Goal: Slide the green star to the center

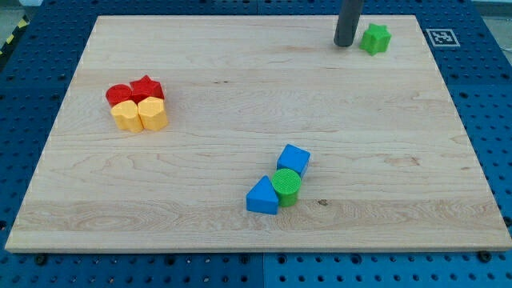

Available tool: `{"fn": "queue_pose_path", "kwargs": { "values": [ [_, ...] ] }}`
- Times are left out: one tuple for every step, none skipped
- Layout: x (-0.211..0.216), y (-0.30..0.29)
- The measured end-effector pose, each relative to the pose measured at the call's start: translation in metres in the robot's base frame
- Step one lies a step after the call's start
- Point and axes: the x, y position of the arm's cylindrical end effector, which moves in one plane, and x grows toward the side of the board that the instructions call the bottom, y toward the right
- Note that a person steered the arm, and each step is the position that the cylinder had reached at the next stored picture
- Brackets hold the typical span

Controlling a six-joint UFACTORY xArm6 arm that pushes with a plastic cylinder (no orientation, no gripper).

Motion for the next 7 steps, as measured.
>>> {"fn": "queue_pose_path", "kwargs": {
  "values": [
    [-0.025, 0.050],
    [-0.027, 0.110],
    [-0.018, 0.127],
    [0.002, 0.089],
    [0.021, 0.033],
    [0.054, 0.004],
    [0.060, 0.002]
  ]
}}
